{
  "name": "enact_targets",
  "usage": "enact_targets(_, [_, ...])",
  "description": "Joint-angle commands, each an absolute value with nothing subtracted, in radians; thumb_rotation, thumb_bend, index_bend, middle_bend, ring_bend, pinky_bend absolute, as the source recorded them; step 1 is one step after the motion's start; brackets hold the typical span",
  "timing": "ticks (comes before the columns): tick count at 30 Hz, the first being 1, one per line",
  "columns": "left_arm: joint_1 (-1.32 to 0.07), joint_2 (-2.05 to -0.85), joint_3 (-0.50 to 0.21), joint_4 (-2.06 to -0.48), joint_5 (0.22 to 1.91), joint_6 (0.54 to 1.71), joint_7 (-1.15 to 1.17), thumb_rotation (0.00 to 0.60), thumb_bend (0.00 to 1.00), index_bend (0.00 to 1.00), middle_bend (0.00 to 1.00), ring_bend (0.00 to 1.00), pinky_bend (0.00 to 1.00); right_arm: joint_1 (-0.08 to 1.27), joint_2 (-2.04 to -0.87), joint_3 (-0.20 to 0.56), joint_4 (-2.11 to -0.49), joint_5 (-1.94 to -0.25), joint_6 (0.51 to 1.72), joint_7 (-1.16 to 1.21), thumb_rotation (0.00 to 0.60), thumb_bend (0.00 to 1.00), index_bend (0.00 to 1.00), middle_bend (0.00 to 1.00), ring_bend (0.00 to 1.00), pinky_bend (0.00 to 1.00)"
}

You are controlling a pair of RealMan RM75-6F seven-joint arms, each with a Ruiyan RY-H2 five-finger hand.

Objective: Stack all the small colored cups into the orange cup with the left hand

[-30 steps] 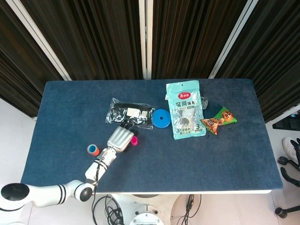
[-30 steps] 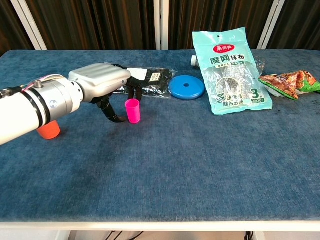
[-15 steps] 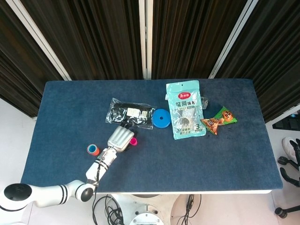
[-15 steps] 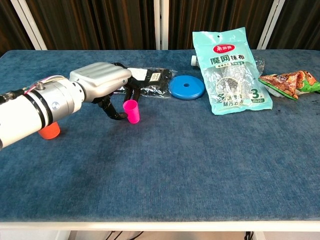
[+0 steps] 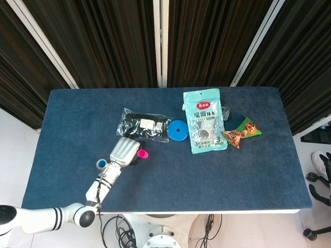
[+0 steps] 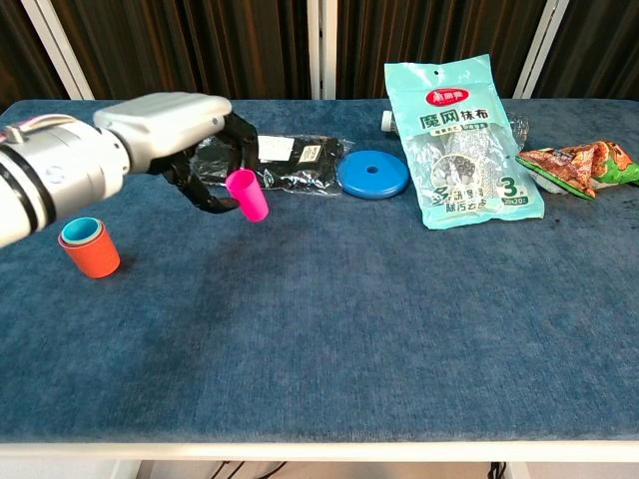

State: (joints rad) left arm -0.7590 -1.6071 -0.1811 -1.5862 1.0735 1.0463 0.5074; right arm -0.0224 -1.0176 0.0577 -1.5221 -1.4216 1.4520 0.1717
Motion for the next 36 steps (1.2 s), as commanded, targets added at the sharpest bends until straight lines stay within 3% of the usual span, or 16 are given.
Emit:
enact_targets(1, [-0.693,-1.483,-0.166,-1.720,1.055,1.112,0.509,0.600,0.29,0.49,0.52,0.22,0.08,-0.022,-1.016,0.058,-1.528,-1.425,1.455,0.167,0.600,0.27,0.00,0.00,0.00,0.00])
enact_targets(12, [-0.579,-1.256,-0.067,-1.899,1.055,1.175,0.523,0.600,0.30,0.50,0.52,0.22,0.08,-0.014,-1.015,0.054,-1.569,-1.452,1.465,0.131,0.600,0.27,0.00,0.00,0.00,0.00])
enact_targets(18, [-0.552,-1.254,-0.032,-1.877,1.065,1.180,0.525,0.600,0.30,0.50,0.52,0.22,0.08,-0.012,-1.010,0.053,-1.585,-1.452,1.464,0.114,0.600,0.27,0.00,0.00,0.00,0.00])
enact_targets(31, [-0.534,-1.296,-0.029,-1.793,1.065,1.172,0.511,0.600,0.30,0.50,0.52,0.22,0.08,-0.012,-1.006,0.052,-1.596,-1.446,1.465,0.098,0.600,0.27,0.00,0.00,0.00,0.00])
enact_targets(36, [-0.529,-1.297,-0.025,-1.788,1.090,1.157,0.480,0.600,0.29,0.37,0.45,0.21,0.08,-0.012,-1.006,0.051,-1.599,-1.446,1.467,0.094,0.600,0.27,0.00,0.00,0.00,0.00])
